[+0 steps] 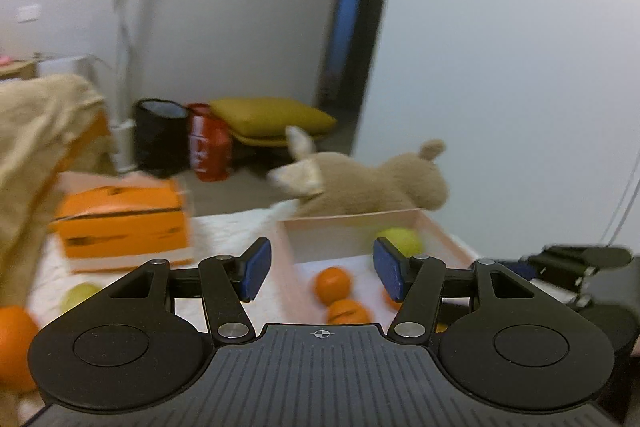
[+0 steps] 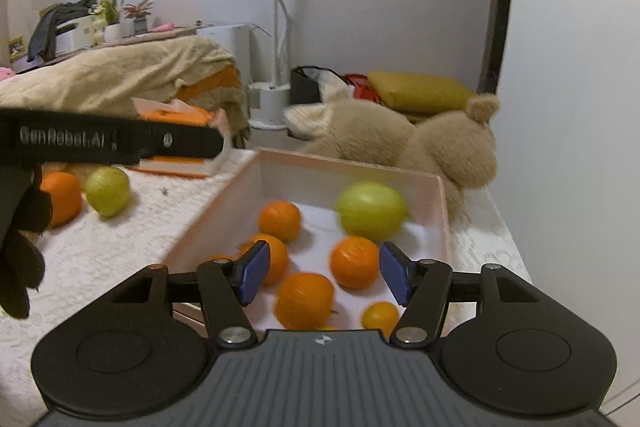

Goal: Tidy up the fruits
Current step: 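Carry the pear and tangerine over the pink box and open both tools, then move the right tool to a green pear while the left tool approaches the large orange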

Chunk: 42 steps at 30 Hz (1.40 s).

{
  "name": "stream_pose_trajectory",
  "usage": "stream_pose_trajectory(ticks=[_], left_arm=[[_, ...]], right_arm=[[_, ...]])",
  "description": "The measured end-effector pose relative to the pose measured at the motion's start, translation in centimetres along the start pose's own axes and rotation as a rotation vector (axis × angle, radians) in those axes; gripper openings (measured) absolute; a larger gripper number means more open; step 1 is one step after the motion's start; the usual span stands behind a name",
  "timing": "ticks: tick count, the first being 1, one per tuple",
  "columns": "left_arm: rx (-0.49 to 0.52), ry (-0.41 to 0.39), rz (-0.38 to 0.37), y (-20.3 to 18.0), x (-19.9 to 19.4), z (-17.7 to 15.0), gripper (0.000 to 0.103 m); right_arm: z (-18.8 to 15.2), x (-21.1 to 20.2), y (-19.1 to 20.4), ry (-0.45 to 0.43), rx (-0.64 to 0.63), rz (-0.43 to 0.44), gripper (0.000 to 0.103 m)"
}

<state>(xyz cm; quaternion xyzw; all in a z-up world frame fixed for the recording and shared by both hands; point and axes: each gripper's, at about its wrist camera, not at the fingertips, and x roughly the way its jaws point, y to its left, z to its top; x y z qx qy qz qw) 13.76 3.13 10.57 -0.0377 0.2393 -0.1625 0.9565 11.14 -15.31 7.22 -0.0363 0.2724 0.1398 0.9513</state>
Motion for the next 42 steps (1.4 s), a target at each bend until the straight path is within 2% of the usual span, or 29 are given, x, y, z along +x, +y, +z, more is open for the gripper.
stream_pose_trajectory(ticks=[4, 8, 12, 17, 20, 22, 25, 30, 31, 33, 38, 42], left_arm=[[-0.048, 0.013, 0.149, 3.2, -2.8, -3.4, 0.062], [-0.106, 0.053, 0.300, 7.0, -4.9, -6.8, 0.062], [-0.238, 0.041, 0.359, 10.8, -6.7, -8.4, 0.062], [-0.307, -0.019, 0.328, 13.1, -8.4, -8.1, 0.049], [-0.327, -0.016, 0.332, 13.7, -8.5, -8.4, 0.039], [-0.324, -0.008, 0.334, 13.5, -8.6, -8.6, 0.040], [-0.298, -0.007, 0.338, 12.6, -8.7, -8.7, 0.040], [-0.325, -0.022, 0.364, 11.8, -8.6, -9.5, 0.040], [-0.330, -0.022, 0.364, 11.8, -8.4, -9.7, 0.040], [-0.324, -0.013, 0.368, 11.6, -8.1, -10.0, 0.040], [-0.324, 0.003, 0.368, 11.5, -7.5, -10.3, 0.040], [-0.316, 0.042, 0.362, 11.3, -6.9, -10.6, 0.040]], right_arm=[[0.9, -0.2, 2.8, -0.005, -0.040, 0.049, 0.067], [1.2, 0.6, 6.5, 0.009, -0.109, 0.093, 0.068], [1.4, 1.7, 10.0, 0.022, -0.150, 0.139, 0.069], [2.5, 4.3, 12.6, 0.076, -0.089, 0.197, 0.070], [3.2, 5.7, 13.5, 0.081, -0.024, 0.221, 0.073], [3.7, 6.8, 14.1, 0.063, 0.020, 0.223, 0.080], [4.1, 9.1, 15.2, 0.041, 0.049, 0.207, 0.082], [4.4, 14.3, 17.0, 0.091, 0.056, 0.173, 0.082], [4.3, 14.8, 17.0, 0.079, 0.063, 0.173, 0.086], [4.1, 15.3, 16.7, 0.057, 0.086, 0.207, 0.087], [4.5, 16.2, 16.6, 0.108, 0.086, 0.335, 0.087], [4.9, 15.5, 18.8, 0.084, 0.032, 0.391, 0.087]])
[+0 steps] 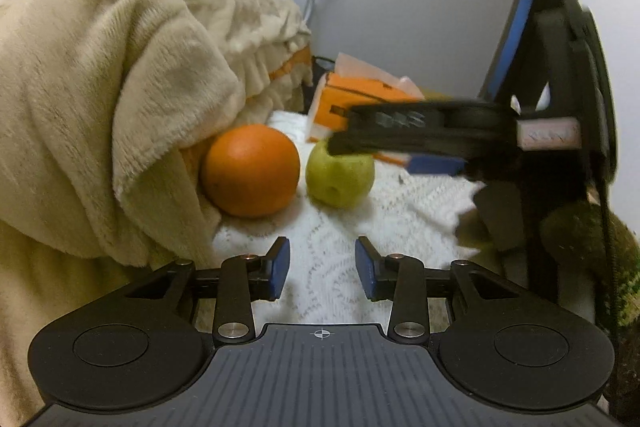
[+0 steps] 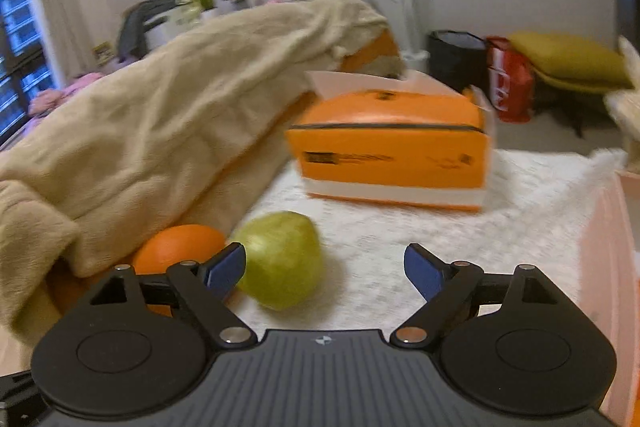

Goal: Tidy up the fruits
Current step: 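Move the right tool to a green pear while the left tool approaches the large orange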

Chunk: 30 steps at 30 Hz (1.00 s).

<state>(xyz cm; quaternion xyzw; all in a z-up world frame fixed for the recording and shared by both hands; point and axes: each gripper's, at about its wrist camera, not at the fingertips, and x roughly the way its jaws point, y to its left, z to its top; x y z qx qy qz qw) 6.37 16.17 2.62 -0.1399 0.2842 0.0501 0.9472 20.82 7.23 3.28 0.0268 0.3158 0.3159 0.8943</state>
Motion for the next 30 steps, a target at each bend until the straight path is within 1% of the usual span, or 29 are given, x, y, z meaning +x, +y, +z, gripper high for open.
stream_pose_trajectory(ticks=[3, 5, 6, 7, 8, 9, 11, 15, 19, 21, 23, 26, 27, 28, 30], left_arm=[[0.000, 0.016, -0.005, 0.1, 0.3, -0.1, 0.040], [-0.002, 0.017, -0.006, 0.1, 0.3, -0.1, 0.040], [-0.003, 0.019, -0.008, 0.2, 0.3, 0.0, 0.040], [-0.005, 0.022, -0.011, 0.3, 0.2, -0.1, 0.040], [-0.006, 0.024, -0.012, 0.3, 0.3, 0.0, 0.040], [-0.006, 0.027, -0.012, 0.4, 0.3, -0.1, 0.040], [-0.007, 0.032, -0.015, 0.3, 0.2, -0.2, 0.040], [-0.010, 0.025, -0.011, 0.4, 0.5, 0.0, 0.040], [-0.041, -0.030, -0.012, 0.7, -0.5, 0.3, 0.040], [-0.044, -0.059, -0.001, 0.8, -1.0, 0.4, 0.040], [-0.007, -0.077, -0.003, 0.3, -1.2, 0.7, 0.040], [0.084, -0.065, -0.047, -1.5, -1.1, 1.8, 0.041], [0.116, -0.064, -0.044, -2.1, -1.0, 2.1, 0.041], [0.158, -0.067, -0.030, -2.8, -0.8, 2.7, 0.041], [0.255, -0.064, 0.030, -4.2, 0.2, 4.3, 0.042]], right_arm=[[-0.1, 1.2, 1.7, 0.009, -0.029, -0.010, 0.087], [-0.2, 2.3, 2.2, 0.032, -0.037, -0.025, 0.086], [-0.2, 2.3, 2.2, 0.017, -0.030, -0.031, 0.085], [-0.1, 2.4, 2.2, 0.027, -0.029, -0.032, 0.077], [-0.1, 2.4, 2.2, 0.037, -0.039, -0.056, 0.068], [0.0, 2.2, 2.3, 0.048, -0.073, -0.071, 0.062], [-0.2, 1.3, 1.9, 0.075, -0.095, -0.054, 0.061], [-1.1, -1.5, 1.2, 0.107, -0.078, -0.051, 0.061], [-3.6, -5.7, 1.4, 0.099, -0.141, -0.109, 0.060], [-4.8, -8.0, 1.1, 0.098, -0.143, -0.116, 0.060], [-6.1, -10.4, 0.5, 0.100, -0.121, -0.116, 0.060], [-8.5, -13.9, 0.2, 0.083, -0.130, -0.106, 0.060], [-9.3, -14.8, 0.1, 0.078, -0.137, -0.100, 0.060], [-10.1, -15.7, -0.1, 0.077, -0.143, -0.094, 0.060], [-11.6, -16.8, -0.5, 0.079, -0.153, -0.092, 0.060]])
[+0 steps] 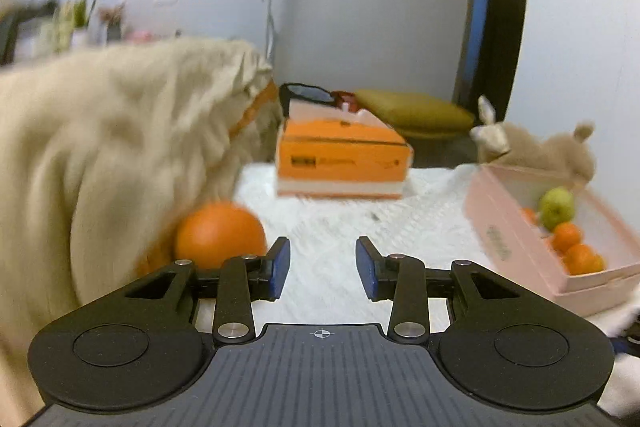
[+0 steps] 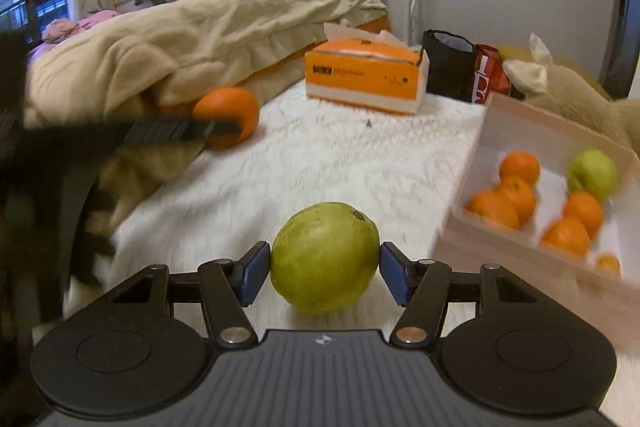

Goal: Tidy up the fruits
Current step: 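Move the right tool to a green pear while the left tool approaches the large orange, then close the left tool on the large orange and lift it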

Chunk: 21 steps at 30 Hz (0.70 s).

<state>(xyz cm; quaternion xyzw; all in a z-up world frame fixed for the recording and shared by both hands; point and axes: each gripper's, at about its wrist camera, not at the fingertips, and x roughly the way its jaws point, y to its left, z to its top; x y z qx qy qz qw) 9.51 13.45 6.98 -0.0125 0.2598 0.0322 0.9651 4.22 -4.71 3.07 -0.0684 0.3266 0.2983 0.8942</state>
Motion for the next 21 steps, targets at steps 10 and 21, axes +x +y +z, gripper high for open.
stream_pose_trajectory(ticks=[10, 21], left_arm=[[0.110, 0.206, 0.180, 1.9, 7.2, 4.3, 0.044], [0.073, 0.200, 0.007, 1.9, 3.8, 4.7, 0.055]], right_arm=[[-4.2, -3.7, -2.6, -0.166, 0.009, -0.074, 0.083], [-5.6, -3.0, -7.3, -0.179, 0.237, -0.018, 0.085]])
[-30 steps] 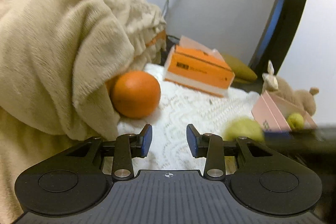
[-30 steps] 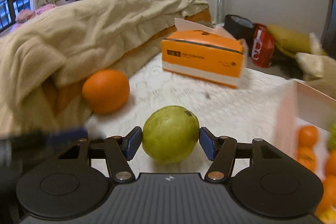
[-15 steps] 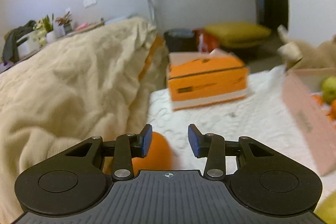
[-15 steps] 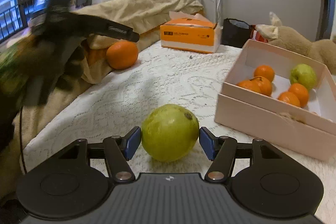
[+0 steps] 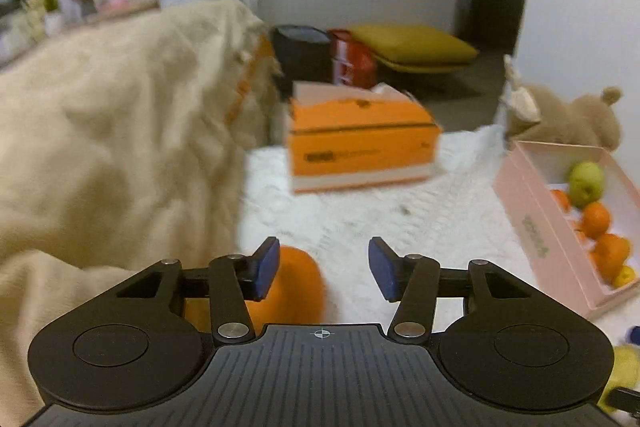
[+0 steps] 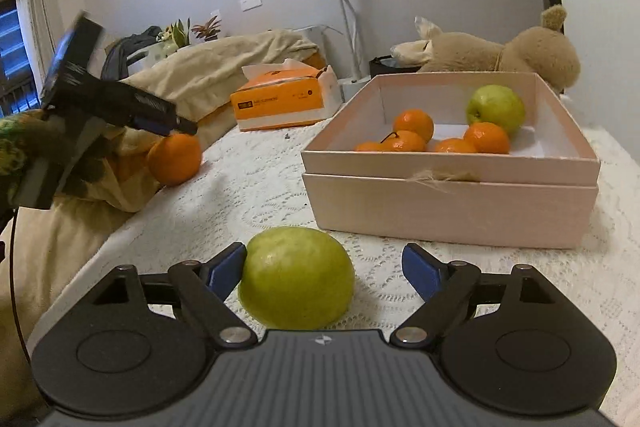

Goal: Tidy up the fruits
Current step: 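Close the left tool on the large orange and lift it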

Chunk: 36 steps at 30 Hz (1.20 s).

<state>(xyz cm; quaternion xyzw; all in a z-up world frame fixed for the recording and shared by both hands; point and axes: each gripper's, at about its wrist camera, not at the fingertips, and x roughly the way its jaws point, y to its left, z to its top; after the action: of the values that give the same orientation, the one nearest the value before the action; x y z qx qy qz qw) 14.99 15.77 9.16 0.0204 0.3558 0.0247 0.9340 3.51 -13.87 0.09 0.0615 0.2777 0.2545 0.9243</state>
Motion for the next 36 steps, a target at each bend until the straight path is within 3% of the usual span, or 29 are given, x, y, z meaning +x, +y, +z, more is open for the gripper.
stream_pose_trajectory(ticks=[2, 6, 12, 15, 17, 19, 24, 27, 33, 36], left_arm=[[0.024, 0.003, 0.045, -0.2, 0.1, 0.1, 0.052], [0.047, 0.086, 0.058, 0.4, 1.8, -0.2, 0.054], [0.099, 0.072, 0.162, 0.9, 2.8, -0.2, 0.050], [0.207, 0.108, 0.183, -0.1, 3.7, -0.8, 0.059], [0.266, 0.121, 0.180, -0.7, 4.0, -1.2, 0.072], [0.296, 0.120, 0.188, -1.0, 4.5, -1.6, 0.077], [0.449, 0.131, 0.272, -2.0, 6.2, -2.9, 0.083], [0.444, 0.136, 0.300, -1.5, 7.0, -3.1, 0.076], [0.401, 0.068, 0.250, -1.2, 5.3, -3.9, 0.075], [0.284, 0.012, 0.078, -1.8, 2.3, -4.3, 0.074]], right_arm=[[-0.2, -0.1, 0.2, 0.004, -0.015, -0.003, 0.085], [-0.2, 0.1, 0.7, 0.008, -0.035, -0.011, 0.086], [-0.1, 0.3, 0.7, 0.020, -0.034, -0.005, 0.087], [-0.1, 0.5, 0.6, 0.029, -0.032, -0.001, 0.089], [-0.1, 0.6, 0.6, 0.035, -0.028, 0.001, 0.089], [-0.1, 0.7, 0.6, 0.040, -0.024, 0.003, 0.090], [0.0, 0.8, 0.5, 0.046, -0.019, 0.006, 0.092], [-0.1, 0.8, 0.4, 0.049, -0.011, 0.010, 0.092], [-0.1, 0.8, 0.1, 0.051, 0.006, 0.019, 0.092], [-0.1, 0.9, -0.1, 0.055, 0.016, 0.026, 0.092]])
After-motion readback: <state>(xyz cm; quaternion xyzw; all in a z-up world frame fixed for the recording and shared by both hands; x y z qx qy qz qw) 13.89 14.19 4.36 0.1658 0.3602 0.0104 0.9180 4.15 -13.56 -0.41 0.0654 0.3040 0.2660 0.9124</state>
